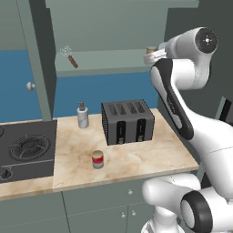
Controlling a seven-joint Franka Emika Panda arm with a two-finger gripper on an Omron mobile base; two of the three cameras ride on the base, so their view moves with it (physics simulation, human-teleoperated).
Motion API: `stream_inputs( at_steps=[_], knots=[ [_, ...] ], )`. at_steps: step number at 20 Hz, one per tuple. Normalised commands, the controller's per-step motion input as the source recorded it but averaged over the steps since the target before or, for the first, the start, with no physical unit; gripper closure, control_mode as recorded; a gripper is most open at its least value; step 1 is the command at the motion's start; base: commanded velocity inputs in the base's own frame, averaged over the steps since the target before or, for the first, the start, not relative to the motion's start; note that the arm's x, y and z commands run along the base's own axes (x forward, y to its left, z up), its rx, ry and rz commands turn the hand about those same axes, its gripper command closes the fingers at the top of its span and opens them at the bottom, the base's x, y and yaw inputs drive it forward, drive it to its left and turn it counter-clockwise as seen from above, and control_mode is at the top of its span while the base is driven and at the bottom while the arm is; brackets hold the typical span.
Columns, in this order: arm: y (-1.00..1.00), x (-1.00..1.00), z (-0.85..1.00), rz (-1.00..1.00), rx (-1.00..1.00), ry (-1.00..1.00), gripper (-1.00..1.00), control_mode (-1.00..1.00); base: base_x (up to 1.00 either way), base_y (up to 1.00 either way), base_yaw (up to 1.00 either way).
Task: Pick the cans from the counter and place them in their designated side in the cabinet.
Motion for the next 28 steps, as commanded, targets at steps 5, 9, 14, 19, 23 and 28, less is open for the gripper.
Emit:
stream_inputs(
  at_steps=[5, 9, 14, 19, 23, 28],
  knots=[
    [0.02, 0.30, -0.09, 0.02, 0.00, 0.00, 1.00, -1.00, 0.00, 0.00, 0.00],
    [0.01, 0.35, 0.00, 0.04, -0.01, 0.00, 1.00, -1.00, 0.00, 0.00, 0.00],
    [0.00, 0.29, 0.00, 0.02, -0.02, 0.01, 1.00, -1.00, 0.00, 0.00, 0.00],
    [0.00, 0.28, 0.00, 0.01, -0.02, 0.03, 1.00, -1.00, 0.00, 0.00, 0.00],
    [0.00, 0.30, 0.00, 0.01, -0.01, 0.04, 1.00, -1.00, 0.00, 0.00, 0.00],
    [0.00, 0.27, -0.02, 0.01, -0.01, 0.04, 1.00, -1.00, 0.00, 0.00, 0.00]
  ],
)
